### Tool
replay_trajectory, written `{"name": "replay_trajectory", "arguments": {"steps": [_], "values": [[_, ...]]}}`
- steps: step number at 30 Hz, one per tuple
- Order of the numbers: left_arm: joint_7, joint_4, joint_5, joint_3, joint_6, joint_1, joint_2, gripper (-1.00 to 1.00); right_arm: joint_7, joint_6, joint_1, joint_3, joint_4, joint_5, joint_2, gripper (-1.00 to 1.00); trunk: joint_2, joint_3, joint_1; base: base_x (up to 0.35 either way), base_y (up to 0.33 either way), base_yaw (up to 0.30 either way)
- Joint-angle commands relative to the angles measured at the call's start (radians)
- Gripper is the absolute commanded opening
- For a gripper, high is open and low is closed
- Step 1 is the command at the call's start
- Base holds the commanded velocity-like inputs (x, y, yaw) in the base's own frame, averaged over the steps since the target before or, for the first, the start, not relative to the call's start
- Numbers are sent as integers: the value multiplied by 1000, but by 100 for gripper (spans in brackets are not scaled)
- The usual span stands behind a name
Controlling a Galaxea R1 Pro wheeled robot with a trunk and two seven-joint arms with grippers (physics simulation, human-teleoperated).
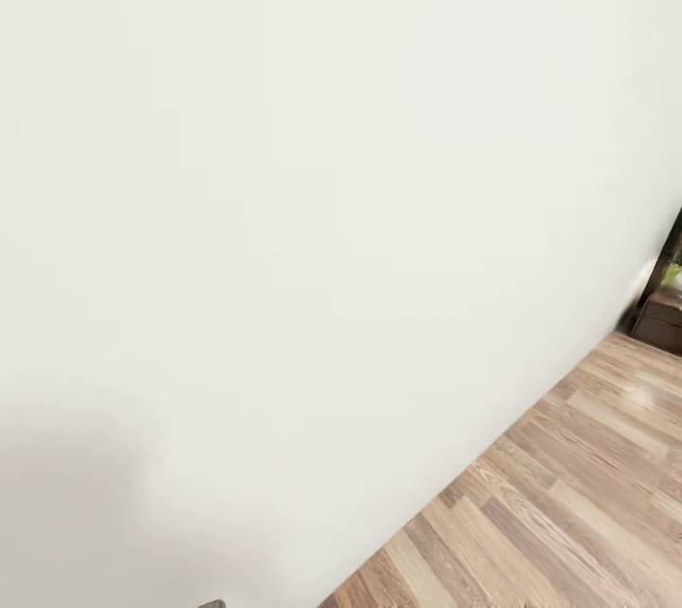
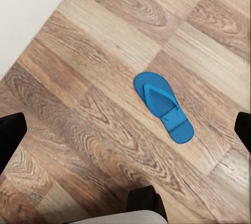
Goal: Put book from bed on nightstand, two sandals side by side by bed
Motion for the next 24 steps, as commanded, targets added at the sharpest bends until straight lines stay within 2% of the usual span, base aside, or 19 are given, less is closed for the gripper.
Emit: {"name": "replay_trajectory", "arguments": {"steps": [1,24], "values": [[-8,1,10,2,-2,0,0,100,1,-3,0,5,0,-10,-1,100,0,-1,0,0,0,-283],[-8,1,10,1,-2,0,0,100,2,-3,0,4,-2,-10,-2,100,0,-1,0,0,0,-283]]}}
